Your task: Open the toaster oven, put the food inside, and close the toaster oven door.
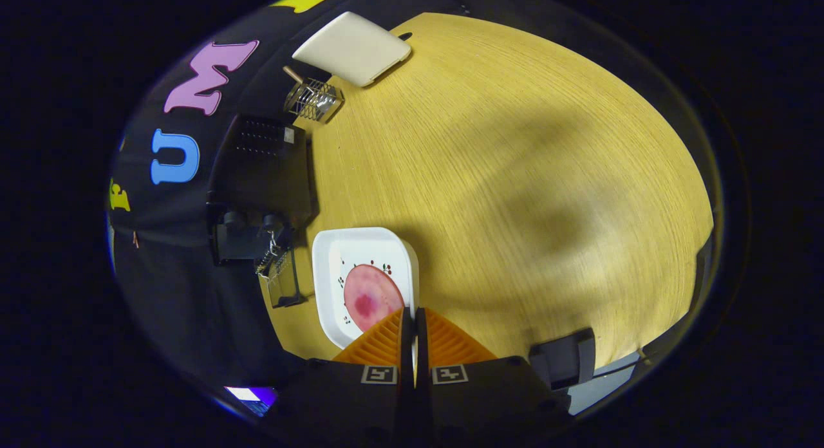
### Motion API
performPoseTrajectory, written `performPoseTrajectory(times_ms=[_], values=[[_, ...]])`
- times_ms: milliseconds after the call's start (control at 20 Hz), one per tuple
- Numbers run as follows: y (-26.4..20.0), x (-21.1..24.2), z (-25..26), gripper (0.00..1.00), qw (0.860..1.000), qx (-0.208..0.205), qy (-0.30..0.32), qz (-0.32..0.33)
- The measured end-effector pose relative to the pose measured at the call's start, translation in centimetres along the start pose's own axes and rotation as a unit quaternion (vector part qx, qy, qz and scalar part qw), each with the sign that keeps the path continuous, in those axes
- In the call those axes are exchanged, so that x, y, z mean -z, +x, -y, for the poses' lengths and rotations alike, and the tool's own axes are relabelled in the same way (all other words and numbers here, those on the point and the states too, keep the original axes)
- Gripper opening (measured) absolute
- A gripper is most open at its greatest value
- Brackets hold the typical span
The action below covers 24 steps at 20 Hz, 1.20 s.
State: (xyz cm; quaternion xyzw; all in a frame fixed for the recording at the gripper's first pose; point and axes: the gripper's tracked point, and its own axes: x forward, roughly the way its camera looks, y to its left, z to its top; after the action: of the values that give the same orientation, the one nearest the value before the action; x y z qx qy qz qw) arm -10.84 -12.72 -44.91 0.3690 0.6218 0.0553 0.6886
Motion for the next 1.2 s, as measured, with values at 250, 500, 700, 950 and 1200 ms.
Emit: performPoseTrajectory(times_ms=[250, 500, 700, 950, 1200], values=[[-0.8, 2.5, -4.6, 0.05, 0.999, -0.022, 0.028, 0.029], [0.6, 5.1, -10.9, 0.05, 0.997, -0.040, 0.044, 0.053], [3.3, 7.2, -16.1, 0.05, 0.996, -0.049, 0.056, 0.053], [7.3, 8.6, -21.8, 0.05, 0.993, -0.058, 0.088, 0.057], [11.0, 8.1, -25.2, 0.05, 0.981, -0.048, 0.162, 0.091]])
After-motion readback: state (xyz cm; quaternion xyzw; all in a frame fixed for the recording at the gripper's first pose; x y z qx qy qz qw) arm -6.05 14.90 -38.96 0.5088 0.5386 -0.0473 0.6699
